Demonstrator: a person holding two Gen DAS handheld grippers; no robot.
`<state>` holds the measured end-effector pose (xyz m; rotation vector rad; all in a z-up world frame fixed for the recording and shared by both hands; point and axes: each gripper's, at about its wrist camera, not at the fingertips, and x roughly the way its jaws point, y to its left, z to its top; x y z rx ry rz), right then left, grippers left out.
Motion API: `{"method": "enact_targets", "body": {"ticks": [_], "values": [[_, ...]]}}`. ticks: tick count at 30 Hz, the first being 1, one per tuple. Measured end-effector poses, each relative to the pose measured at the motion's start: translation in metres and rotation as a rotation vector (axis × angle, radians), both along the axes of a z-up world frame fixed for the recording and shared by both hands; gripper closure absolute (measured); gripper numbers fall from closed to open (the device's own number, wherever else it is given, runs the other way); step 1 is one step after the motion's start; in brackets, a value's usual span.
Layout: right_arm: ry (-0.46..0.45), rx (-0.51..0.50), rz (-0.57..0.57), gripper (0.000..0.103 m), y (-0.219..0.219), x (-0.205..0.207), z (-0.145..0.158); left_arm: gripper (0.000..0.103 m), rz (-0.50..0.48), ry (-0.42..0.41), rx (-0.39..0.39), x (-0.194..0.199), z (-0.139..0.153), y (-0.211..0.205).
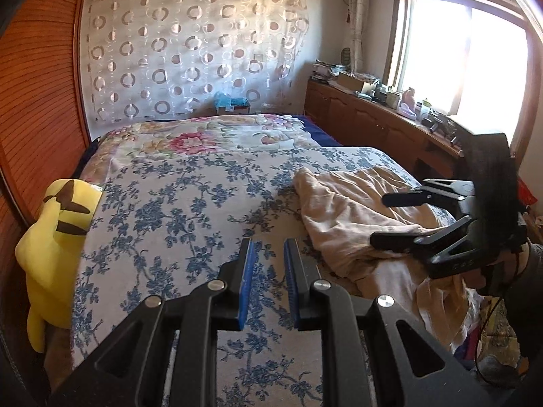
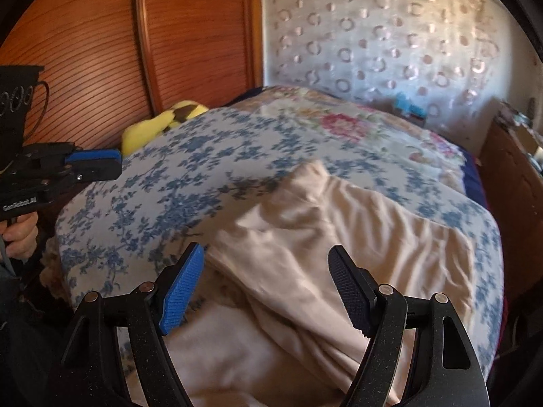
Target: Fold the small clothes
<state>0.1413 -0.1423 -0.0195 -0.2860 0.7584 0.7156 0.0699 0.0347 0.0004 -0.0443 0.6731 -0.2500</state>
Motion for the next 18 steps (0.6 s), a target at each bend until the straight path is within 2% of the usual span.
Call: {"method": "enact_targets", "body": {"ticks": [8, 12, 13, 16, 17, 18], "values": [[0.081, -0.078, 0.070, 0.026, 0.040, 0.014, -0.030, 0.087, 0.013, -0.005, -0.008, -0.005, -0.004, 0.007], [0.087, -0.133, 0.076, 0.027, 0.048, 0.014, -0.049, 0.087, 0.013, -0.001, -0.012, -0.005, -0.007, 0.008], [0.077, -0.158, 0.073, 0.031, 0.050, 0.014, -0.053, 0.087, 0.013, 0.000, -0.013, -0.005, -0.007, 0.008], [0.048, -0.201, 0.052, 0.068, 0.047, 0.016, -0.058, 0.087, 0.011, 0.005, -0.015, -0.005, -0.009, 0.007], [0.049, -0.192, 0.048, 0.087, 0.044, 0.018, -0.056, 0.087, 0.009, 0.007, -0.016, -0.005, -0.010, 0.007], [0.051, -0.177, 0.043, 0.092, 0.041, 0.020, -0.054, 0.087, 0.007, 0.008, -0.016, -0.004, -0.011, 0.006]]}}
